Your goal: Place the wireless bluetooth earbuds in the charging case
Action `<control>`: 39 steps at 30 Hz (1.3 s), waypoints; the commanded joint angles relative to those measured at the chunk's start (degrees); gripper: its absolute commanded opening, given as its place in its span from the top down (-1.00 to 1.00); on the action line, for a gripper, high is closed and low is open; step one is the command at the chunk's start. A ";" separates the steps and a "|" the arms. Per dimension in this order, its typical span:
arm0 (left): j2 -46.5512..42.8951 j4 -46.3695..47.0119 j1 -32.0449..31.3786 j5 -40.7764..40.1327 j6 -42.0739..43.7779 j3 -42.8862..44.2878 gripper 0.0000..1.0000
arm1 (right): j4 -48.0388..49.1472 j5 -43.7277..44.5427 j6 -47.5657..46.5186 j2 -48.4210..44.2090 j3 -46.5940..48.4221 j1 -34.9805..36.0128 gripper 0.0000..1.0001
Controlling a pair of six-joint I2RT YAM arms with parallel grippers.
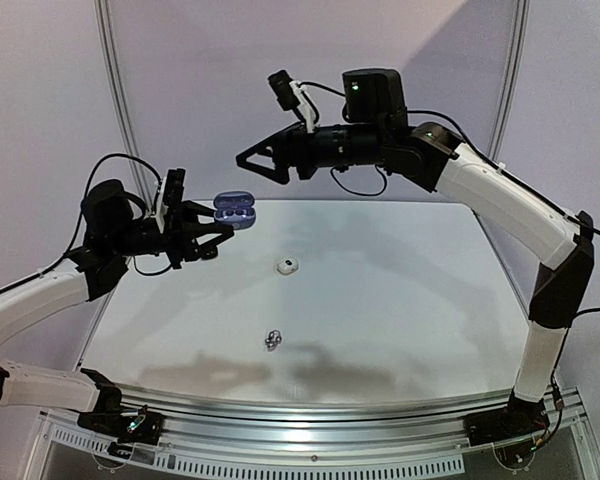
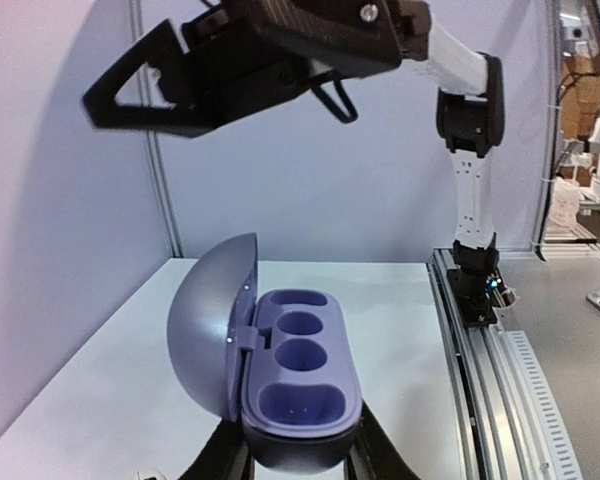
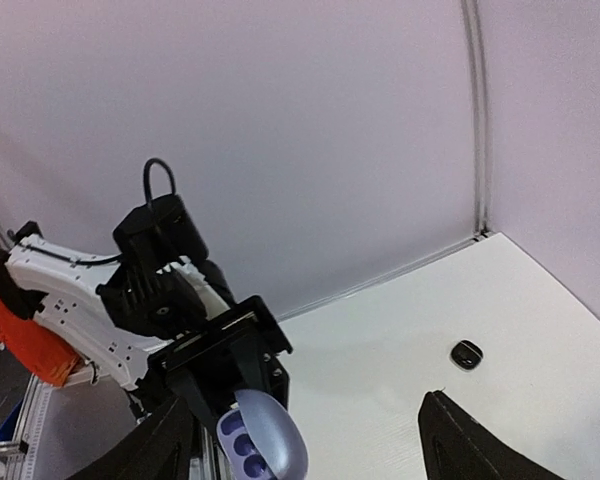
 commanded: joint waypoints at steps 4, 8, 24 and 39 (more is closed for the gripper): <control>-5.65 -4.24 1.78 -14.48 -7.93 -4.26 1.00 | -9.18 14.82 11.80 -3.20 -4.74 -3.92 -0.48; -9.60 -9.75 3.83 -18.05 -7.46 -6.15 1.00 | -14.63 16.71 12.39 -0.87 -8.05 -3.94 -0.30; -28.00 -16.84 8.90 -19.75 -12.86 -16.71 1.00 | -19.22 11.45 7.02 9.99 -14.33 -2.46 -0.18; -41.56 -14.73 8.93 -22.51 -12.74 -28.69 1.00 | -5.33 9.60 -8.03 14.42 -21.45 2.22 -0.18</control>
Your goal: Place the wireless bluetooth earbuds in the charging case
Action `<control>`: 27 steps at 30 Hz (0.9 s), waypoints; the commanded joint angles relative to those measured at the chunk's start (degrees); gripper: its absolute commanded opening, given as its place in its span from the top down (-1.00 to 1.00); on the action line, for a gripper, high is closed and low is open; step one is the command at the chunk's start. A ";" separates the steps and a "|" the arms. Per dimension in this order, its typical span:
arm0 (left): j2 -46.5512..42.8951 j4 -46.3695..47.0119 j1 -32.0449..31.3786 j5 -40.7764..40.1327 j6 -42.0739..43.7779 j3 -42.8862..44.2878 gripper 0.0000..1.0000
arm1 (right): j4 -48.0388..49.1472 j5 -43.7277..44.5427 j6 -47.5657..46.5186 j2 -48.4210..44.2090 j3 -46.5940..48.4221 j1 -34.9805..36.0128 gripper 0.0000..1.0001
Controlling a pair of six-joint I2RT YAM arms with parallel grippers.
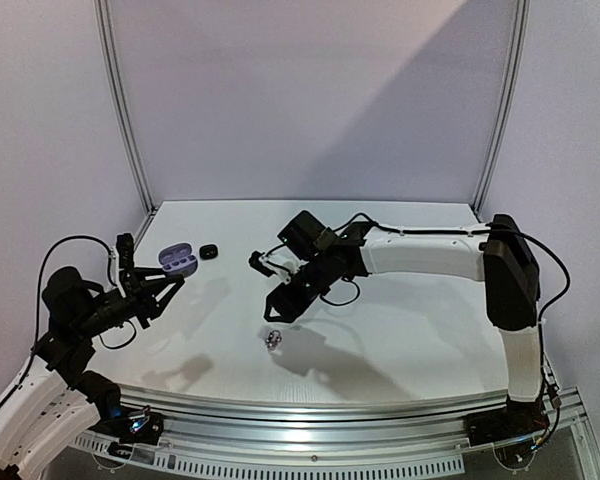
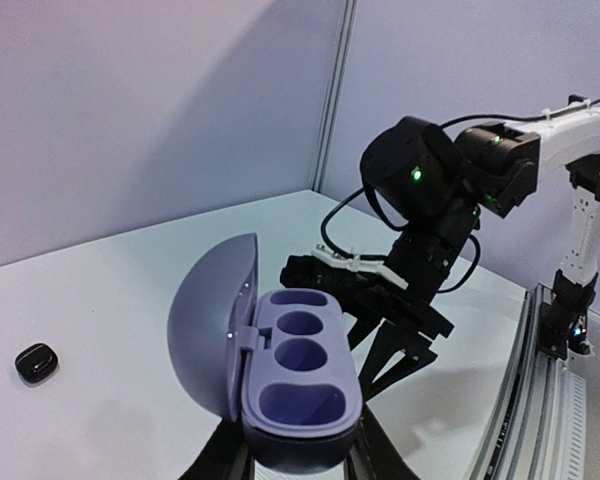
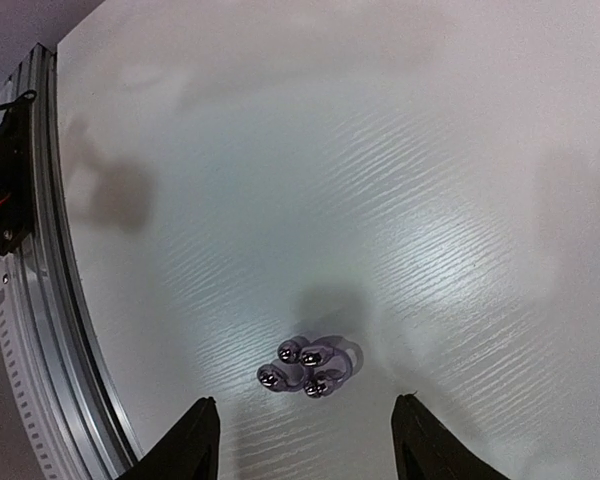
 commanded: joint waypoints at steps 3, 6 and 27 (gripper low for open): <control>-1.31 2.00 0.57 -1.37 0.76 -0.91 1.00 | 4.12 -1.95 -3.78 5.47 3.86 -1.77 -0.08; -1.00 2.00 0.56 -1.42 1.32 -1.03 1.00 | 4.15 -3.05 -3.15 7.69 3.37 -1.77 0.01; 0.96 4.31 1.11 3.90 2.45 -1.67 1.00 | 6.71 -6.95 -2.64 9.21 -2.68 -3.14 0.28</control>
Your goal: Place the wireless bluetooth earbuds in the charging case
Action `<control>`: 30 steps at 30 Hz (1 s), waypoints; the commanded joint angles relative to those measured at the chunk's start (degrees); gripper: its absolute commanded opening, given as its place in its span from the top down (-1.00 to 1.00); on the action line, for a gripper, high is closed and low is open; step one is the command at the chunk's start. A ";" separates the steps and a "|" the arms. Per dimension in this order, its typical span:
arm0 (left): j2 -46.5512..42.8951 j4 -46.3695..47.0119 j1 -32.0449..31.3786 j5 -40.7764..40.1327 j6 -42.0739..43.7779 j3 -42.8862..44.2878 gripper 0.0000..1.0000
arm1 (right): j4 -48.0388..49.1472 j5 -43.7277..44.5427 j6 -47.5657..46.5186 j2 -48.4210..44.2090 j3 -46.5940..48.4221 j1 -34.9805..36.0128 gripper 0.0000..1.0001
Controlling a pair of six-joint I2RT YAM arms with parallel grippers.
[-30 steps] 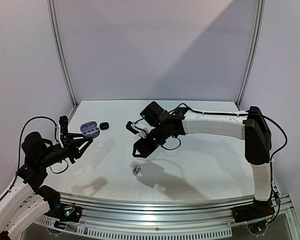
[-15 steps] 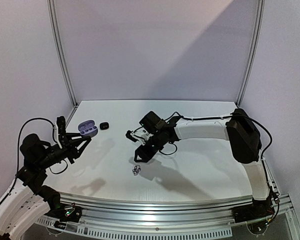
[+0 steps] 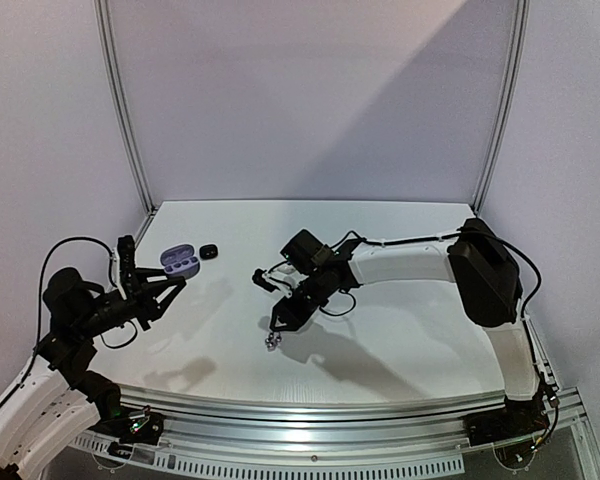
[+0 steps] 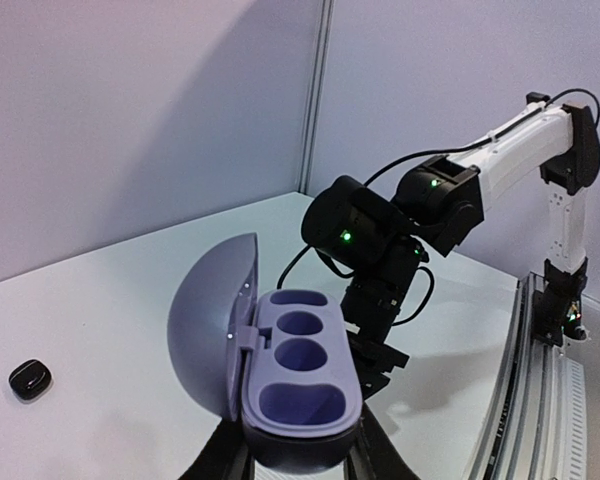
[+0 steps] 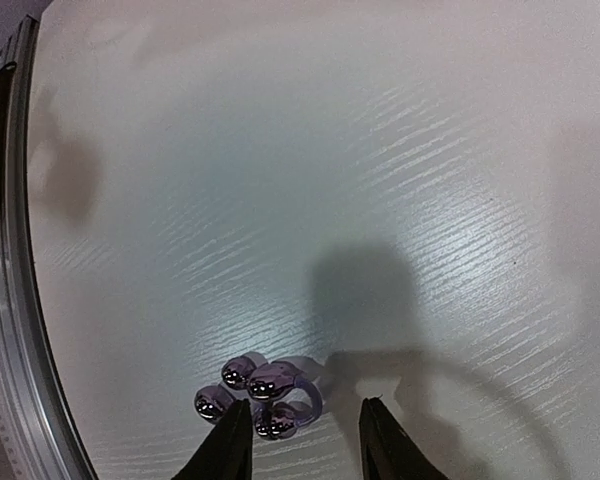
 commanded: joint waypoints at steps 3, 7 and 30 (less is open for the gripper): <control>0.19 1.49 0.78 1.47 0.59 -0.94 1.00 | 1.03 -1.45 0.36 2.05 -0.84 -1.45 0.35; 0.09 1.67 0.79 1.14 0.67 -1.10 1.00 | 1.13 -2.83 0.68 2.61 -0.92 -1.47 0.36; -0.43 2.15 0.83 0.75 0.81 -1.55 1.00 | 1.81 -5.67 1.96 3.76 -2.67 -0.68 0.50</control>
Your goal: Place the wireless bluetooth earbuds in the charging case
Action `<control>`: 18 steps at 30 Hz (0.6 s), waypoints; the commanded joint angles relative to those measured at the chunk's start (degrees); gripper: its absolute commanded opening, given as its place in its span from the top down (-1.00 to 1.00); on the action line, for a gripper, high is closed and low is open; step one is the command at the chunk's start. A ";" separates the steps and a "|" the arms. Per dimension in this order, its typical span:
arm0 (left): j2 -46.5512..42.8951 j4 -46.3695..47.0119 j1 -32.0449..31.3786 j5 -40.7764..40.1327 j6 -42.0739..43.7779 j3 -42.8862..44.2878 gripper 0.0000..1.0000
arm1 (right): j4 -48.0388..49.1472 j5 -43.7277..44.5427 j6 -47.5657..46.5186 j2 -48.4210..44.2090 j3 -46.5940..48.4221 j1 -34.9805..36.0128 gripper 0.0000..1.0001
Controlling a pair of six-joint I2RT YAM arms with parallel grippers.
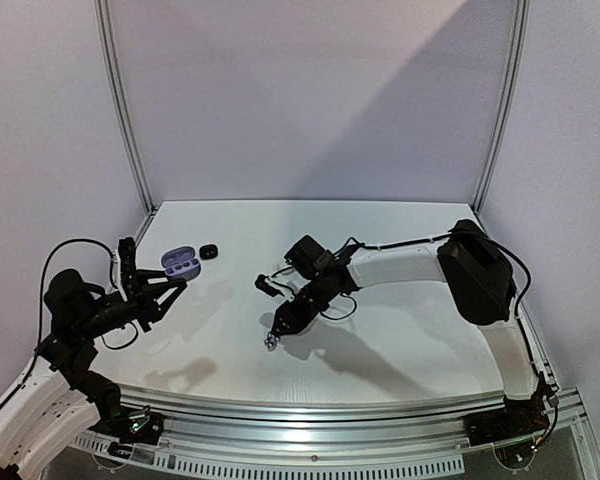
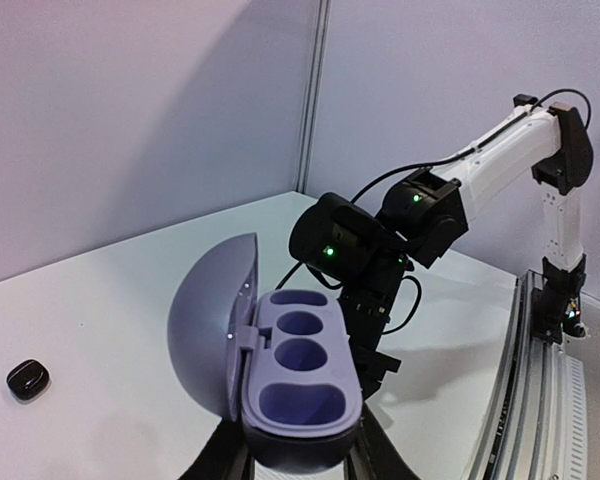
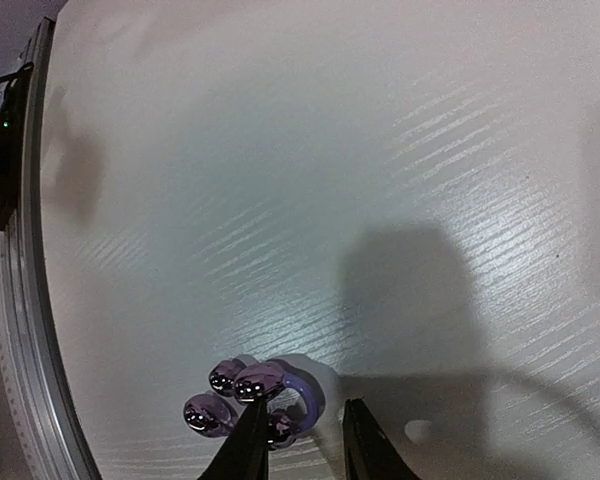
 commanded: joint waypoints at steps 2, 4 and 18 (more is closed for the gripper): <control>-0.30 1.52 0.81 0.24 0.62 -0.75 1.00 | -0.29 1.81 0.64 0.68 -1.54 0.94 0.51; -0.38 1.52 0.80 0.19 0.70 -0.84 1.00 | -0.68 4.49 1.15 0.73 -0.40 1.18 0.55; -0.09 1.65 0.96 -0.29 0.79 -0.92 1.00 | -9.19 15.15 1.96 -0.73 2.74 3.30 0.59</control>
